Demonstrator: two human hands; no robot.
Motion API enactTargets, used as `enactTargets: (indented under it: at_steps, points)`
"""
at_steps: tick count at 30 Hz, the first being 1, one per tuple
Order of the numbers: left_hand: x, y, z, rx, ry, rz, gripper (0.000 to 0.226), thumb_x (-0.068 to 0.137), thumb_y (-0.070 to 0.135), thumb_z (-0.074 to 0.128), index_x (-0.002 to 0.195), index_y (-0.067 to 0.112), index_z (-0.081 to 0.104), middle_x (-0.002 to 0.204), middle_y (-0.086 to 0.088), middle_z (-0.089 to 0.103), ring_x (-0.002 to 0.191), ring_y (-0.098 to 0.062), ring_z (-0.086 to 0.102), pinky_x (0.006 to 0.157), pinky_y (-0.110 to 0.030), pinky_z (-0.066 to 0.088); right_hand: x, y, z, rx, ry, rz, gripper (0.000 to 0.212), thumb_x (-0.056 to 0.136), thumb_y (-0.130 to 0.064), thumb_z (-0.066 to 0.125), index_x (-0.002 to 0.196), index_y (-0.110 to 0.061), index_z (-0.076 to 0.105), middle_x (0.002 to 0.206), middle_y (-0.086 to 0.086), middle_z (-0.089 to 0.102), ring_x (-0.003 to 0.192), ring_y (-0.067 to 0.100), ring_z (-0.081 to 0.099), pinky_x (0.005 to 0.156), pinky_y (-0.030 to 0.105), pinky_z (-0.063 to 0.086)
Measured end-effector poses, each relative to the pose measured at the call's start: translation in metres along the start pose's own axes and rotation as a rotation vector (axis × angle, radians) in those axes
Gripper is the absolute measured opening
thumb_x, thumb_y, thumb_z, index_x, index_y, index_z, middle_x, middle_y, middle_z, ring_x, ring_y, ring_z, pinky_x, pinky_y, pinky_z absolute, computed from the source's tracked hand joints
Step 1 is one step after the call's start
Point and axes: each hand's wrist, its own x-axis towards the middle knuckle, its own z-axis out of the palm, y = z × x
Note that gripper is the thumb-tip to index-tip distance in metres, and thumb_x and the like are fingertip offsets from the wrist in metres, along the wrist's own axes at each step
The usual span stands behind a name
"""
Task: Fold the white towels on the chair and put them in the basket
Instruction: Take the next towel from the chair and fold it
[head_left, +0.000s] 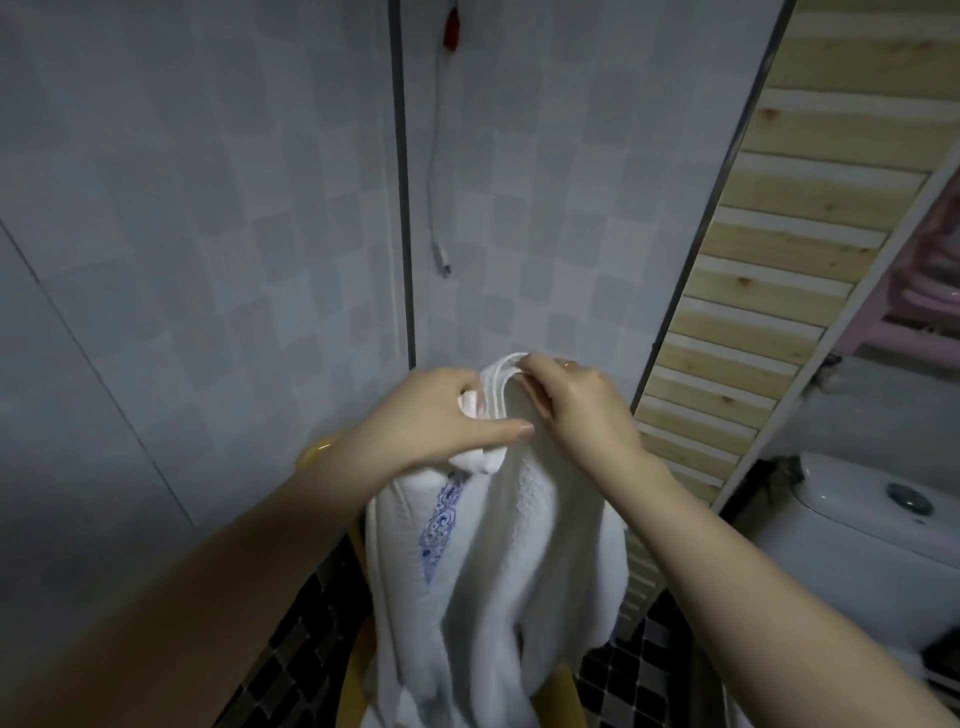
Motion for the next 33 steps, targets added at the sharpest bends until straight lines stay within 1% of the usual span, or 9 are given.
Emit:
enactTargets:
  at_steps: [2,4,8,15,19,22,25,29,33]
  points:
    - [0.003,0.004,0.006,0.113,0.122,0.026,0.05,0.067,0.059,0.069,0.1,0.026,0.053,0.102,0.005,0.06,0.089,-0.014,0.058,0.073,-0.03,0.043,0.001,0.0,-0.001,-0.025,-0.004,-0.045,0.047,0.087,-0.041,0.03,0.091,-0.006,0.061,0.068,0.018,0.064,0.058,0.04,0.061,0.049,0.03,0.036]
    - [0.009,0.007,0.011,0.177,0.167,0.008,0.067,0.074,0.052,0.065,0.13,0.024,0.041,0.133,0.003,0.049,0.115,-0.021,0.054,0.088,-0.033,0.044,0.002,-0.001,0.0,0.02,-0.009,-0.04,0.045,0.086,-0.041,0.032,0.086,-0.006,0.06,0.066,0.017,0.064,0.058,0.038,0.061,0.048,0.033,0.04]
    - [0.021,0.01,0.021,0.266,0.159,0.065,0.012,0.085,0.027,0.05,0.092,0.017,0.052,0.103,-0.008,0.064,0.098,-0.03,0.059,0.071,-0.033,0.043,0.003,0.001,-0.002,0.175,-0.035,-0.008,0.047,0.087,-0.044,0.036,0.085,-0.006,0.063,0.073,0.016,0.067,0.068,0.034,0.063,0.059,0.036,0.044]
    - [0.025,0.0,0.027,0.213,0.233,0.161,0.028,0.094,0.02,0.038,0.112,0.012,0.057,0.104,-0.015,0.067,0.096,-0.036,0.06,0.077,-0.042,0.048,-0.009,0.019,-0.01,0.538,-0.283,0.259,0.023,0.087,-0.025,0.063,0.065,-0.02,0.056,0.052,-0.012,0.044,0.051,0.0,0.041,0.052,0.013,0.029]
    - [0.026,-0.004,0.022,0.031,0.397,0.132,0.029,0.096,0.017,0.039,0.116,0.01,0.058,0.106,-0.019,0.067,0.099,-0.038,0.06,0.081,-0.042,0.048,-0.03,0.032,-0.013,0.772,-0.633,0.567,0.01,0.086,-0.022,0.066,0.08,-0.014,0.068,0.08,-0.002,0.065,0.072,0.008,0.06,0.069,0.025,0.049]
    - [0.025,-0.007,0.02,-0.132,0.462,0.048,0.029,0.097,0.015,0.04,0.118,0.012,0.059,0.103,-0.016,0.068,0.096,-0.034,0.06,0.08,-0.037,0.048,-0.046,0.039,-0.01,0.721,-0.795,0.64,0.011,0.084,-0.028,0.067,0.089,-0.018,0.072,0.095,-0.001,0.072,0.088,0.016,0.069,0.084,0.03,0.054]
    - [0.023,-0.012,0.021,-0.194,0.472,0.007,0.028,0.095,0.014,0.043,0.116,0.013,0.062,0.1,-0.013,0.069,0.093,-0.03,0.061,0.075,-0.028,0.043,-0.041,0.043,-0.007,0.551,-0.783,0.669,0.023,0.085,-0.03,0.065,0.085,-0.007,0.071,0.084,0.003,0.069,0.079,0.018,0.066,0.073,0.028,0.051]
    - [0.018,-0.017,0.024,-0.217,0.44,-0.001,0.024,0.091,0.013,0.05,0.108,0.014,0.067,0.096,-0.008,0.071,0.091,-0.025,0.063,0.078,-0.029,0.045,-0.028,0.046,0.006,-0.241,-0.474,0.468,0.025,0.094,-0.023,0.046,0.093,-0.005,0.063,0.093,0.011,0.058,0.085,0.032,0.061,0.062,0.029,0.037]
    - [0.013,-0.02,0.02,-0.247,0.416,0.023,0.016,0.088,0.018,0.055,0.091,0.014,0.071,0.076,-0.005,0.069,0.075,-0.021,0.063,0.07,-0.028,0.045,-0.033,0.049,0.017,-0.191,-0.331,0.407,0.029,0.095,-0.022,0.045,0.101,-0.004,0.066,0.101,0.013,0.061,0.091,0.034,0.057,0.064,0.031,0.033]
